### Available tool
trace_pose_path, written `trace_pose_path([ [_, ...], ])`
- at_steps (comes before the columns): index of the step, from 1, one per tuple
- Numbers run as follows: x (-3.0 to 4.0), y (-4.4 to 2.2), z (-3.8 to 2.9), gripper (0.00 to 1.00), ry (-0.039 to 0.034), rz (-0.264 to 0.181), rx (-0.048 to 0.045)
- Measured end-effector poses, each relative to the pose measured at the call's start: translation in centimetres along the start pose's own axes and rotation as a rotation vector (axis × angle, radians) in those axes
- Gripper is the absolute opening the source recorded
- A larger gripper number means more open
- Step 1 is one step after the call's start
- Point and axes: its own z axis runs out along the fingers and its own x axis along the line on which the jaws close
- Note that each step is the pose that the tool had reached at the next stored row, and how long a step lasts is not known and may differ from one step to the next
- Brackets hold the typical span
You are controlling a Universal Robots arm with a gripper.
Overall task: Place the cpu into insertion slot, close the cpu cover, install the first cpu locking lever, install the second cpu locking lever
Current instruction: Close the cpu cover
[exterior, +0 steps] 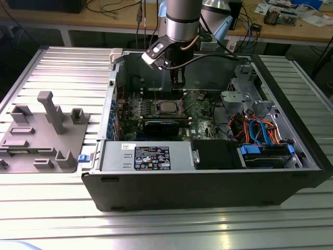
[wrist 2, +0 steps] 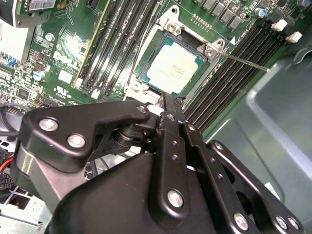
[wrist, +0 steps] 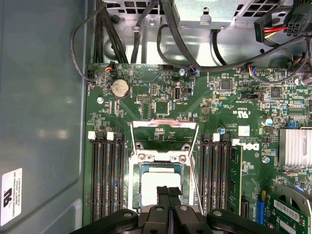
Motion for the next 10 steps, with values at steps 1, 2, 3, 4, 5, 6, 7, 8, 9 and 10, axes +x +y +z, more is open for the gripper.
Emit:
trace_pose_path([
  [1,0.00,0.06,0.00,0.11,0.0000,0.000,0.0001],
  [2,0.00,0.09,0.00,0.11,0.0000,0.000,0.0001],
  [3,0.00,0.12,0.00,0.11,0.0000,0.000,0.0001],
  [4,-0.01,0.17,0.00,0.11,0.0000,0.000,0.0002],
  [5,-0.01,0.20,0.01,0.11,0.0000,0.000,0.0003],
  [6,-0.01,0.21,0.00,0.11,0.0000,0.000,0.0003],
  [7,-0.01,0.23,0.01,0.11,0.0000,0.000,0.0003],
  [8,-0.01,0.27,0.01,0.11,0.0000,0.000,0.0003],
  [9,-0.01,0.27,0.01,0.11,0.0000,0.000,0.0003],
  [10,-0.01,0.27,0.01,0.11,0.0000,0.000,0.0003],
])
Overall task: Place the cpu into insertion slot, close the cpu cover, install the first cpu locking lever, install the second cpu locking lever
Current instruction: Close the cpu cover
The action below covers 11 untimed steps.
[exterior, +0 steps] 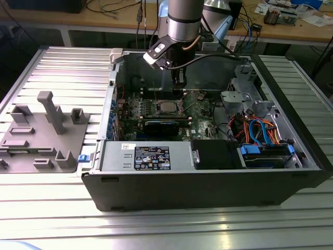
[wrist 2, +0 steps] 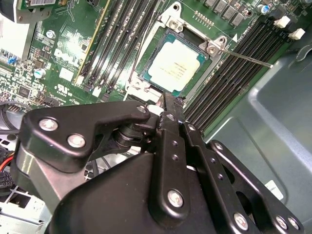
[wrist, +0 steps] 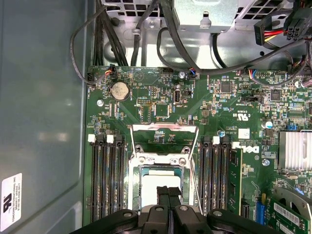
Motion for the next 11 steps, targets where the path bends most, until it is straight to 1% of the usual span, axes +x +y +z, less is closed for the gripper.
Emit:
trace_pose_path([
  [8,0.00,0.03,0.00,0.11,0.0001,0.000,0.0000],
  [11,-0.01,0.30,0.01,0.11,0.0000,0.000,0.0000],
])
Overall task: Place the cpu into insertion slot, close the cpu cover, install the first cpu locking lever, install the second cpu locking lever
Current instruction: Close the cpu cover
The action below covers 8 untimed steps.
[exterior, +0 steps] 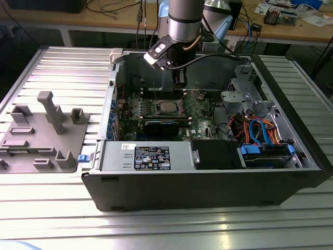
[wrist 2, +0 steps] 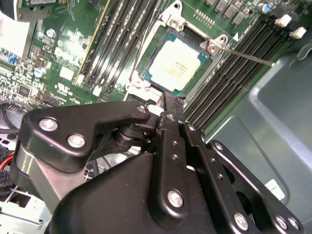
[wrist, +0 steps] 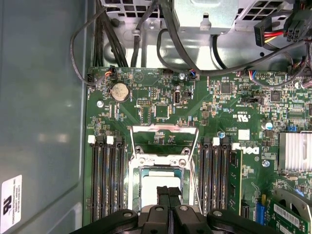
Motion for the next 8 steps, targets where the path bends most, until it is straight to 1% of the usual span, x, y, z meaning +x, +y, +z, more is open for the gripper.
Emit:
trace_pose_path([
  [4,-0.02,0.53,0.01,0.11,-0.0002,0.000,0.0000],
  [8,-0.02,0.64,0.02,0.11,-0.0011,0.000,0.0000],
])
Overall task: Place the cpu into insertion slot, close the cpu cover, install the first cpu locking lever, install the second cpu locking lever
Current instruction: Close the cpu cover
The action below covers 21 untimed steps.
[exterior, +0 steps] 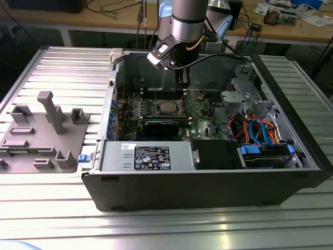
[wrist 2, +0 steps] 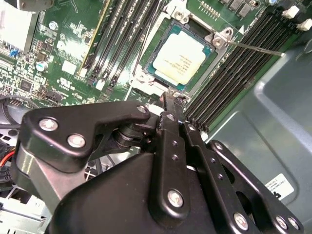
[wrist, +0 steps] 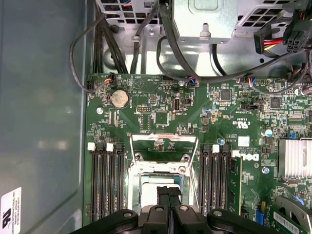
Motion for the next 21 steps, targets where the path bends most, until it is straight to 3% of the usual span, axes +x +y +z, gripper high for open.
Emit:
trace_pose_path([
  [16,0.00,0.01,-0.27,0.11,-0.0006,0.000,0.0000],
  [21,-0.02,0.39,-0.26,0.11,-0.0007,0.000,0.0001],
])
